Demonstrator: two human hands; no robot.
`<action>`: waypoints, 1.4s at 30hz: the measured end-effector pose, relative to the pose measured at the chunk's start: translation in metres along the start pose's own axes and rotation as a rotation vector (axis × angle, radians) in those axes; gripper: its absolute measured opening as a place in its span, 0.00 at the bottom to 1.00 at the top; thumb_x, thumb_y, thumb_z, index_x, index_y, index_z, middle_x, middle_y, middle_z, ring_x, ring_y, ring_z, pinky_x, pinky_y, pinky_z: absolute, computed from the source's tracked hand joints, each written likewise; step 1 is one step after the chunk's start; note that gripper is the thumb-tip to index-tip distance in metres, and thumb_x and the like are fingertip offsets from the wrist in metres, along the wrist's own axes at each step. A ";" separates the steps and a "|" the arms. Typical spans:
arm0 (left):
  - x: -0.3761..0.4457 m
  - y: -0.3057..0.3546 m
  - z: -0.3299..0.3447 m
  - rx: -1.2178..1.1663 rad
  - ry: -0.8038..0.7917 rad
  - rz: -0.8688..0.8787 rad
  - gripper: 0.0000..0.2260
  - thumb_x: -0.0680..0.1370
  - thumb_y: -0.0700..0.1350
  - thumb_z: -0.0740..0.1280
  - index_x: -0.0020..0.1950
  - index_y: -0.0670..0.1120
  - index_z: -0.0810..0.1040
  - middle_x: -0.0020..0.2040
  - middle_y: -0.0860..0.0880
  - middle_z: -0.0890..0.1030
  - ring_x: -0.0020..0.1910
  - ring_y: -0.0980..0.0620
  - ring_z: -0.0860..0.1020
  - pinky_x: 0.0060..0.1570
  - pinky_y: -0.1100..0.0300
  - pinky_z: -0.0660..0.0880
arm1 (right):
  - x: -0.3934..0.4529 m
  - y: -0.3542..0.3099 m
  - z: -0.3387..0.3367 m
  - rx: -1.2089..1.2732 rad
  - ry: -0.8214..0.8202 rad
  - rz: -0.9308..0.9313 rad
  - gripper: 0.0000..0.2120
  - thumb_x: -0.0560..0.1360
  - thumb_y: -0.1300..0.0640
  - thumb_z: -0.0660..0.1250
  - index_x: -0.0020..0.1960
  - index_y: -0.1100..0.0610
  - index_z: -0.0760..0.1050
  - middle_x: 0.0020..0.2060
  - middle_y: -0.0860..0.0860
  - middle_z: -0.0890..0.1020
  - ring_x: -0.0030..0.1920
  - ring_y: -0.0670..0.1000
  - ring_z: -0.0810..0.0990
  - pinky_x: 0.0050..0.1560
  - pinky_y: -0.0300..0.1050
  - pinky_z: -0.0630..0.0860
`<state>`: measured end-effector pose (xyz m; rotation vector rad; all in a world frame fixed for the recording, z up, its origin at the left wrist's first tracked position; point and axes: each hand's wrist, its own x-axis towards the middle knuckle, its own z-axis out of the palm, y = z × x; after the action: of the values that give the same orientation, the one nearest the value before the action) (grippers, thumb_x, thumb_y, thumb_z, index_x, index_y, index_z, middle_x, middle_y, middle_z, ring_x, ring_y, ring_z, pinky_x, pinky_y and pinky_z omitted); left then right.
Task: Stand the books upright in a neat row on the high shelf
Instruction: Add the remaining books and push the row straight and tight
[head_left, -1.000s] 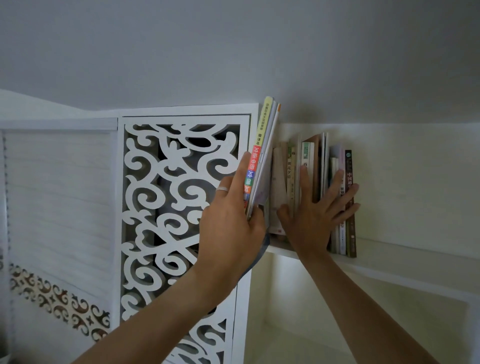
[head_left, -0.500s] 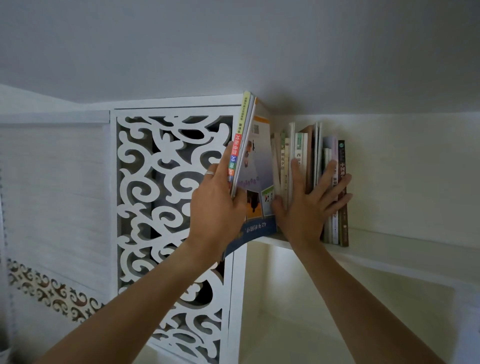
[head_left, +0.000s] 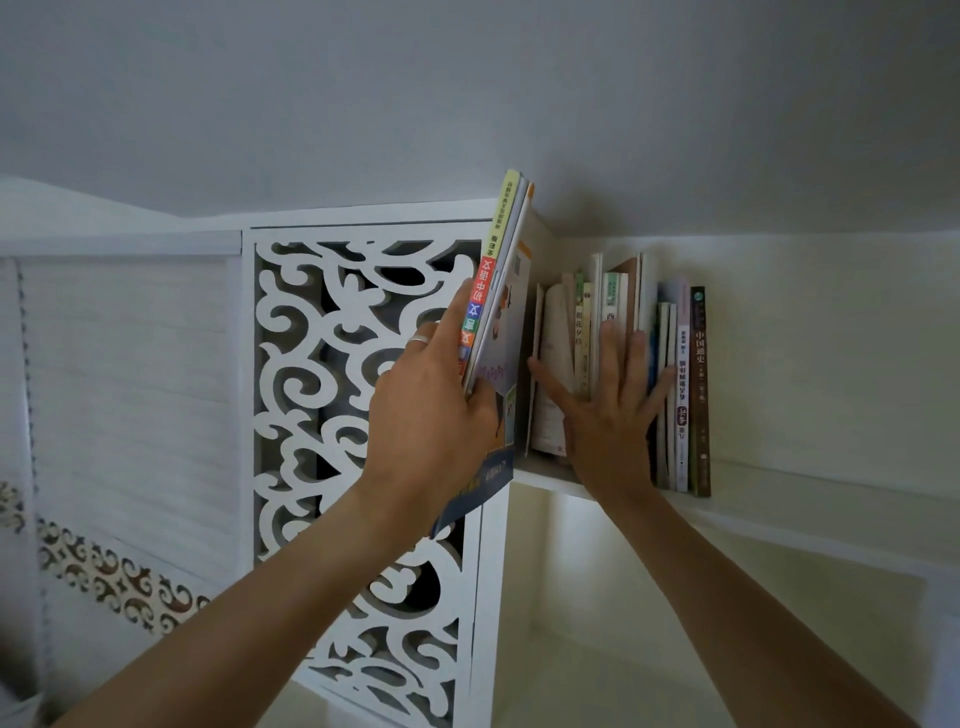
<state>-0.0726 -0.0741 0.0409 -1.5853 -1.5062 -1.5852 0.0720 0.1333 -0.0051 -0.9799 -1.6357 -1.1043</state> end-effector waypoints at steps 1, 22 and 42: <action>-0.001 0.000 -0.001 -0.004 0.002 0.005 0.34 0.80 0.43 0.69 0.82 0.57 0.58 0.65 0.48 0.77 0.58 0.47 0.80 0.49 0.46 0.84 | 0.000 0.000 0.000 0.000 0.008 -0.013 0.36 0.78 0.52 0.65 0.81 0.36 0.54 0.81 0.65 0.48 0.80 0.70 0.47 0.71 0.80 0.47; 0.010 -0.018 0.076 0.060 0.048 -0.049 0.36 0.80 0.44 0.68 0.83 0.56 0.54 0.68 0.47 0.76 0.54 0.46 0.81 0.44 0.47 0.83 | 0.000 -0.002 0.001 0.067 -0.020 0.164 0.50 0.69 0.34 0.71 0.83 0.50 0.54 0.81 0.66 0.49 0.81 0.66 0.47 0.73 0.77 0.49; 0.038 -0.042 0.174 0.072 0.355 0.180 0.27 0.77 0.40 0.65 0.77 0.37 0.68 0.75 0.36 0.68 0.74 0.36 0.67 0.73 0.42 0.65 | -0.001 -0.002 0.001 0.010 0.045 0.192 0.44 0.74 0.29 0.63 0.82 0.51 0.57 0.80 0.66 0.52 0.81 0.66 0.49 0.74 0.74 0.52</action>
<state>-0.0457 0.1046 0.0157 -1.2787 -1.1830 -1.5897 0.0704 0.1338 -0.0065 -1.0745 -1.4761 -0.9807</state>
